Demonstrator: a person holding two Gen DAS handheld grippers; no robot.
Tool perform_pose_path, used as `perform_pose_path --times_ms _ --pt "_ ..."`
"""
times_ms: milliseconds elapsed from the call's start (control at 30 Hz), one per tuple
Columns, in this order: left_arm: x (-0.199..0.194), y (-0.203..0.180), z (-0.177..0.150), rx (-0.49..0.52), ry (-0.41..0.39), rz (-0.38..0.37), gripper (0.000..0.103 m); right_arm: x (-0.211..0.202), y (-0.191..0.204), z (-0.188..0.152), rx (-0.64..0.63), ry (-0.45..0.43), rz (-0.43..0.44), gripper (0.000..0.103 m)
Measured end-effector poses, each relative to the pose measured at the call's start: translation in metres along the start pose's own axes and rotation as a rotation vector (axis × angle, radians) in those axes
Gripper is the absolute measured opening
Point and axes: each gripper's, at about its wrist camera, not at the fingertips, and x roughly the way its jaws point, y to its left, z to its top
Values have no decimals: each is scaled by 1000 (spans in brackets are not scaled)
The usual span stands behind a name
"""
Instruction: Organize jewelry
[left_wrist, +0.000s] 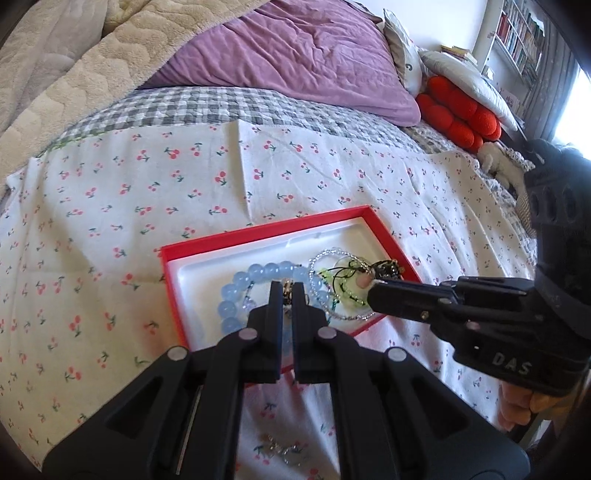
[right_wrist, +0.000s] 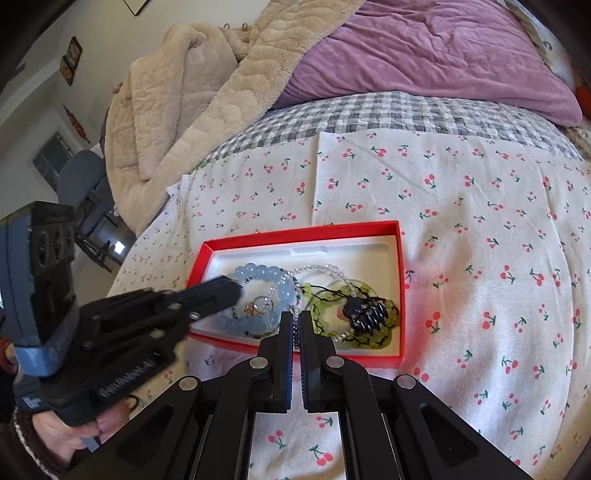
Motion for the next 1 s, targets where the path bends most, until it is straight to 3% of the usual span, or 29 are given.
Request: perform_pose_path --times_ms 133,200,267,467,633,833,1000 --pt "6 0 1 -1 6 1 5 -2 0 2 -1 -13 4 4" --pt "4 0 3 -7 2 -6 5 -2 0 3 -1 -11 -7 13" --pt "0 2 5 -11 -2 -3 9 -2 -1 5 5 -4 -2 14" --pt "-14 7 6 -26 -2 24 27 -8 0 4 3 12 -15 14" --pt "-31 8 3 -14 -10 48 54 -17 5 -1 -13 14 -25 14" --pt "-48 16 -7 -42 12 58 78 -27 11 -10 -29 23 -50 15" --pt "-59 16 -21 1 46 89 83 -30 17 -21 -55 57 -73 17"
